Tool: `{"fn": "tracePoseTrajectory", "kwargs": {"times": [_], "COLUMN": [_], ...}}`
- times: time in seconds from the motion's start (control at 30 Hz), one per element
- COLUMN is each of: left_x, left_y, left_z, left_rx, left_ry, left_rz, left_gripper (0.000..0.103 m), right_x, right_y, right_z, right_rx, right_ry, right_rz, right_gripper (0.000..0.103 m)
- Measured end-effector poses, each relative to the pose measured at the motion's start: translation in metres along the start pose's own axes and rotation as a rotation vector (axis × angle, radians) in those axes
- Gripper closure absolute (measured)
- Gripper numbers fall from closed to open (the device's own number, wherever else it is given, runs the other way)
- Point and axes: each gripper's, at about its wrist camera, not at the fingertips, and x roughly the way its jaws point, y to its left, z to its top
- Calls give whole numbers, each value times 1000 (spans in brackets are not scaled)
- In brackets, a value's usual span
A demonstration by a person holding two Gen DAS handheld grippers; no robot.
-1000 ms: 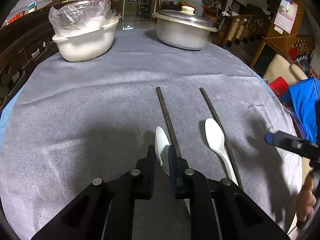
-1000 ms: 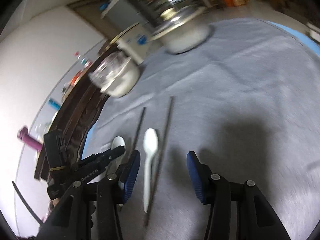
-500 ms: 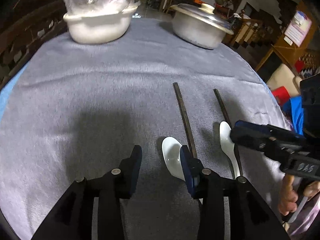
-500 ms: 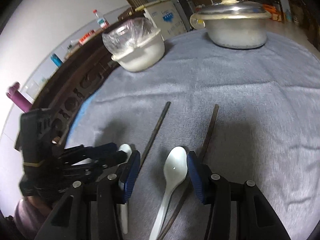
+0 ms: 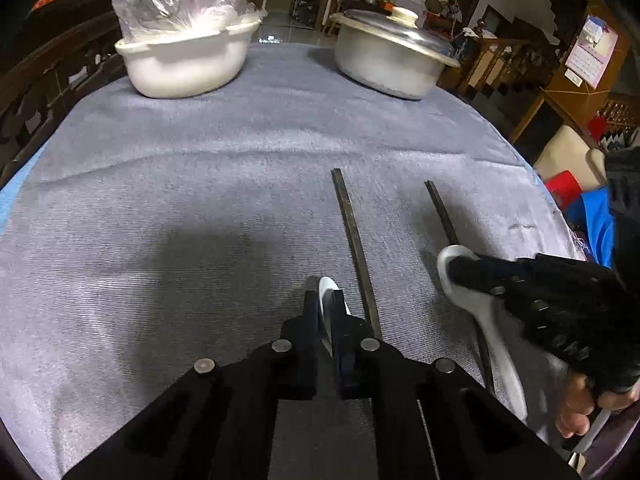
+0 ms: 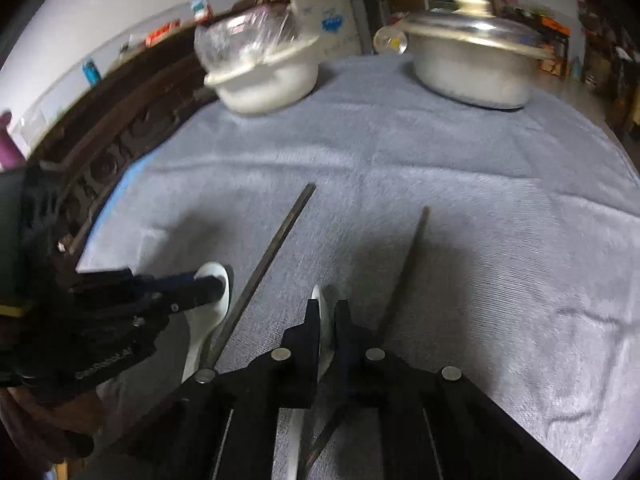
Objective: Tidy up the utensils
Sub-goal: 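Lift both white spoons and carry them over the grey holder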
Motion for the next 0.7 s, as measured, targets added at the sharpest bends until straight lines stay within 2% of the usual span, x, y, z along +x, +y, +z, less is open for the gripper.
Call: {"fn": "tracePoseTrajectory", "kwargs": {"times": [0.23,0.47,0.7], "left_x": [-30,-65,-112], "left_y": [12,26,45], "left_z": [0,-8,-41], "left_rx": [-33,-100,-190], "left_ry": [-56,-118,-188], "left_rz": [14,40,76], "left_gripper": [99,99,99], "right_x": [-50,-93,-138], "right_y": [-30,-50,-60], "right_z": [-16,-45,-84], "right_rx": [138,245,337], "right_ry": [-110,-187,-275], "right_rz": [44,28,3], "right_gripper": [95,95,95]}}
